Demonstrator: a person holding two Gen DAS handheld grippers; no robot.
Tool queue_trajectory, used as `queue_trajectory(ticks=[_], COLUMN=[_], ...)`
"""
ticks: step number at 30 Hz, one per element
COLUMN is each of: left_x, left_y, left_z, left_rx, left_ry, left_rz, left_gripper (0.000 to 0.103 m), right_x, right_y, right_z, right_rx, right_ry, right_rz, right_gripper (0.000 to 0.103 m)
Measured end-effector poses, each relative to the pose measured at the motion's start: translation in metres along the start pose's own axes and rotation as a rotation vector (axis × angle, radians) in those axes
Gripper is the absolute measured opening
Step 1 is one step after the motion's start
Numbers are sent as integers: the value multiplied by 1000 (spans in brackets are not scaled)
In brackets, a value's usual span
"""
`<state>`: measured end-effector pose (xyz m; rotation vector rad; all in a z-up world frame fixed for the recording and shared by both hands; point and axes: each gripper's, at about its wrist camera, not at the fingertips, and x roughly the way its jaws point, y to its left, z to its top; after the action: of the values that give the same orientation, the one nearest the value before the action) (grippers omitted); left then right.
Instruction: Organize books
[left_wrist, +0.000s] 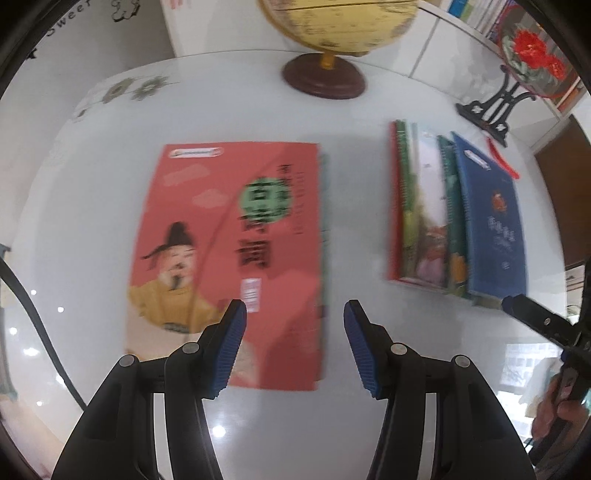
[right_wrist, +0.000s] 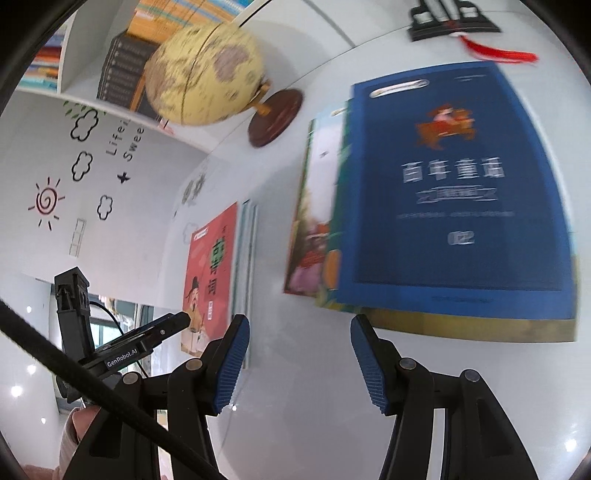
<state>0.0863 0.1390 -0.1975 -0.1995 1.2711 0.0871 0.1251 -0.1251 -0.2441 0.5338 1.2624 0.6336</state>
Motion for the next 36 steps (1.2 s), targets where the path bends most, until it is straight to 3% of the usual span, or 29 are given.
queue_trajectory(ticks=[9,16,21,31,36], left_x=[6,21,40,73,80], left_y=[-70,-119,-149,-174,-180], left_z=[22,40,47,56,65], left_rx=[70,98,166,225,236], left_ry=[-13,5,35,88,96], left_rz=[-93,-261,-275,-310,-312], left_gripper=[52,52,52,52,53], right_x=[-46,-72,-79,-59,-60], right_y=[-53,-83,-101,-132,-142], right_z=[14,26,32,42,46], right_rx=[50,48,48,79,87], right_ry=[-66,-124,-157,-123,-156], right_rz=[-14,-38,-49,-90,-43], right_gripper=[56,57,57,57,57])
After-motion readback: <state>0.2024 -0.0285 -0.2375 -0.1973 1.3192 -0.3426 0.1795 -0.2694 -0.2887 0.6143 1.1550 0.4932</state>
